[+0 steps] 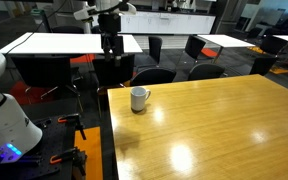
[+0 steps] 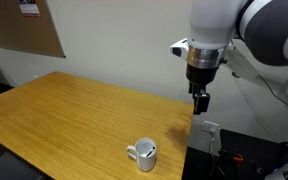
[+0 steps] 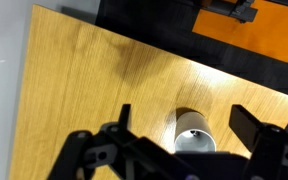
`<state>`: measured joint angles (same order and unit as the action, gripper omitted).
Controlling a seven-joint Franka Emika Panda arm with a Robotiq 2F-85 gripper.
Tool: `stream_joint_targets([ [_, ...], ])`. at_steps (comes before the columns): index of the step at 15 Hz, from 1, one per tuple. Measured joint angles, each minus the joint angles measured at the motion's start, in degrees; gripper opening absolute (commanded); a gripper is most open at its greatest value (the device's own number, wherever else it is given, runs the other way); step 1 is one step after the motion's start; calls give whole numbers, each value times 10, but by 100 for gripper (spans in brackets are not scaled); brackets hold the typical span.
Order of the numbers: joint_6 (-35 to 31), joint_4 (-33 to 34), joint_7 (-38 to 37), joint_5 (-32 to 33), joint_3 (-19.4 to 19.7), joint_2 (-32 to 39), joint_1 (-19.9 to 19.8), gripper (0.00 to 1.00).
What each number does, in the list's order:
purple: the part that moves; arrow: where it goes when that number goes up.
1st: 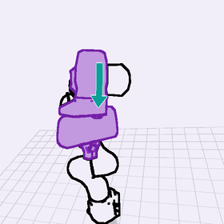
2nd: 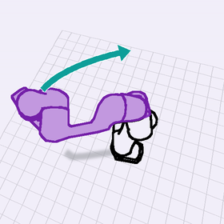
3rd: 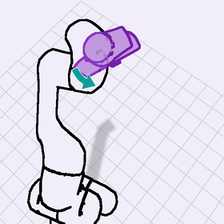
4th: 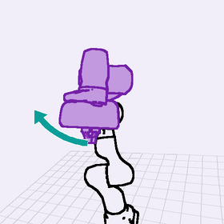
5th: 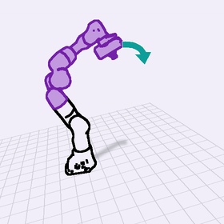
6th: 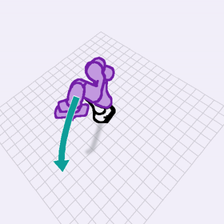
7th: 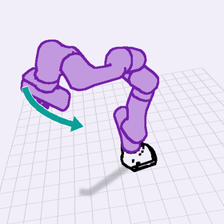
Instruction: Take the marker out of the cup and put it on the table
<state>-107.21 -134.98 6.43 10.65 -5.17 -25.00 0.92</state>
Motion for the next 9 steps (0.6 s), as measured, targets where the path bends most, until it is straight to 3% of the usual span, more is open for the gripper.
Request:
stream_joint_targets([
  [9,-11,21,0,-2,-3,61,32,100],
])
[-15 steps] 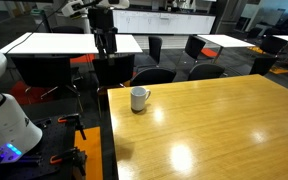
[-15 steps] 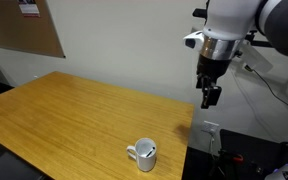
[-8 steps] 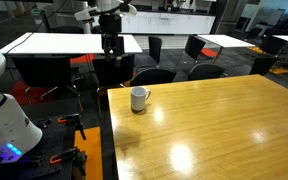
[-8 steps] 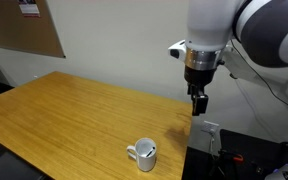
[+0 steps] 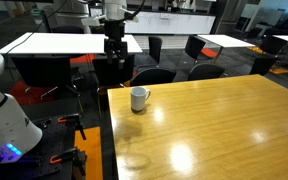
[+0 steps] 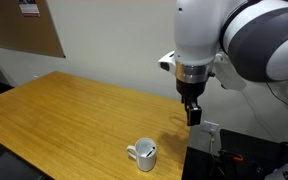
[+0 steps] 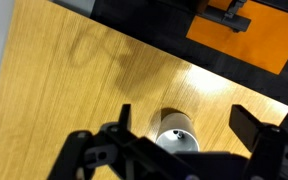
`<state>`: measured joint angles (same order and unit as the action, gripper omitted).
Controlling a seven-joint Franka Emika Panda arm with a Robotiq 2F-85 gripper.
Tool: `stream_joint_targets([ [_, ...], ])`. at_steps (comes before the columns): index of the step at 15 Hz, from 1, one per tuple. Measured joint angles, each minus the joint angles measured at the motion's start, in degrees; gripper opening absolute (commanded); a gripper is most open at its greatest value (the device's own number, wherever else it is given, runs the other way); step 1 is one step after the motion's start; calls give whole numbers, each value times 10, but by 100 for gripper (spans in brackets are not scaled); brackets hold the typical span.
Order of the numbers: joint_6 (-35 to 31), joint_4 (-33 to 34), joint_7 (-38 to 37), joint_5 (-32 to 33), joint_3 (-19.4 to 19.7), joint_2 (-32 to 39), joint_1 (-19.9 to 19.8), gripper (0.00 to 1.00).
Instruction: Take the marker out of the cup and put it on the table
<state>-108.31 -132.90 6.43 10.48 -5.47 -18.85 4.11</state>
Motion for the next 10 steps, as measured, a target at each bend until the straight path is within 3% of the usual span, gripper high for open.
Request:
stream_joint_targets([
  [10,-5,3,0,0,0,19,6,100],
])
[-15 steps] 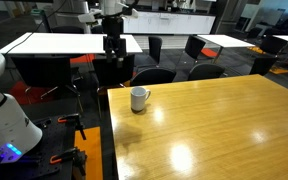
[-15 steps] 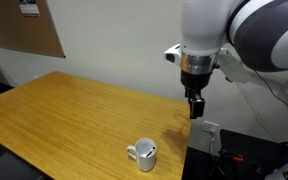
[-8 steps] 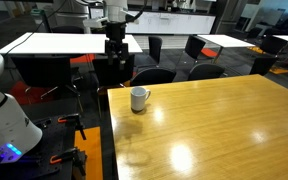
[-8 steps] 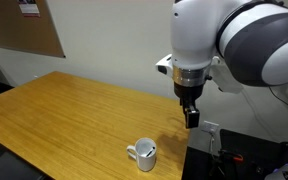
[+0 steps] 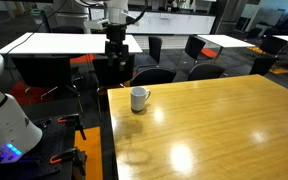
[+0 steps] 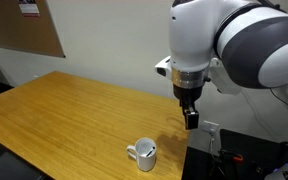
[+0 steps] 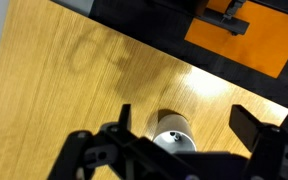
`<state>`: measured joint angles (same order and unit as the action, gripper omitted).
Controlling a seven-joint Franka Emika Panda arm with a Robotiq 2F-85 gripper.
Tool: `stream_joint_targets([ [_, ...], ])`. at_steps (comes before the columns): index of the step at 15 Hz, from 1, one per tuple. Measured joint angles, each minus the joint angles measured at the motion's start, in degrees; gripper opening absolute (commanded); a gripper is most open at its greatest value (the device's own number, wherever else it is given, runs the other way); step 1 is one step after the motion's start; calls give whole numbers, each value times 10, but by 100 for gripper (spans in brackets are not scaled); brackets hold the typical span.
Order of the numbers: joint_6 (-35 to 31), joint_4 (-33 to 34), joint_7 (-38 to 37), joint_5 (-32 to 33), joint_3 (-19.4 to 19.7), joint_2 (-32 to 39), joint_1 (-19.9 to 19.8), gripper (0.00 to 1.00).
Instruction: Take the marker out of the cup and put it on the table
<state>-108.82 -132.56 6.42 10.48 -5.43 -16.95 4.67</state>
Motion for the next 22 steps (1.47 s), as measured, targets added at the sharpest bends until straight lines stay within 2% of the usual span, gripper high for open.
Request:
stream_joint_targets([
  [7,-47,-4,0,-3,8,18,-1,100],
  [11,-50,4,0,-10,8,42,-1,100],
  [21,-46,70,1,-12,3,112,4,100],
  [22,-45,75,1,-12,1,121,4,97],
])
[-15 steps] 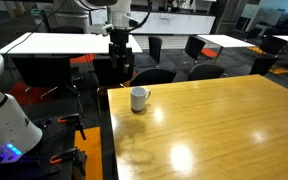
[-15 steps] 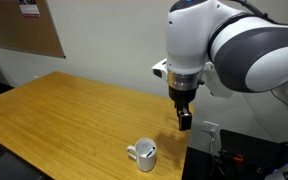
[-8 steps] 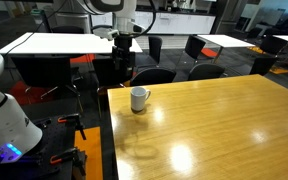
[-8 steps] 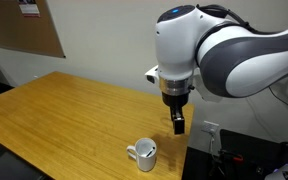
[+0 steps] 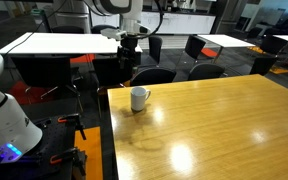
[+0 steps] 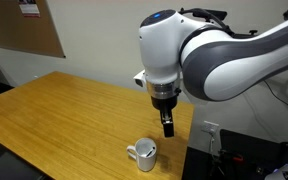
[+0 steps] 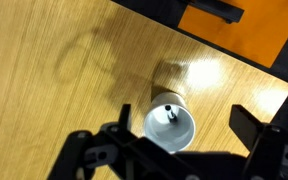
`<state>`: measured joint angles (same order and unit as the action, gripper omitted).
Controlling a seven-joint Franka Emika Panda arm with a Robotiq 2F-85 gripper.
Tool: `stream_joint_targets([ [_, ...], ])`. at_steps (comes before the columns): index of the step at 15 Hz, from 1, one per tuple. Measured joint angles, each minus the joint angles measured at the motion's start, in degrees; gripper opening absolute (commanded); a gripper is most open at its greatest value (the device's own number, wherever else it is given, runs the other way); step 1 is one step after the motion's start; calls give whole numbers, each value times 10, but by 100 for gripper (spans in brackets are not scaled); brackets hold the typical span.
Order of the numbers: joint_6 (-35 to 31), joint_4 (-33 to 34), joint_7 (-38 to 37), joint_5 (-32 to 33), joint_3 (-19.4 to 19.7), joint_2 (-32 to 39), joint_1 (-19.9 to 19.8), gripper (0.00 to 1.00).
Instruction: Take the marker out of the cup and put it on the table
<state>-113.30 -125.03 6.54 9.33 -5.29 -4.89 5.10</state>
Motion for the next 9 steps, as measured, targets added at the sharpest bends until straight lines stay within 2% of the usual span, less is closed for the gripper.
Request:
stream_joint_targets([
  [2,1,8,0,0,-3,17,1,91],
  [3,1,12,0,0,-3,25,2,82],
  [4,1,14,0,0,-3,32,3,82],
  [6,1,18,0,0,-3,44,5,70],
  [8,1,22,-1,0,-3,53,5,73],
  [9,1,25,-1,0,-3,56,5,70],
])
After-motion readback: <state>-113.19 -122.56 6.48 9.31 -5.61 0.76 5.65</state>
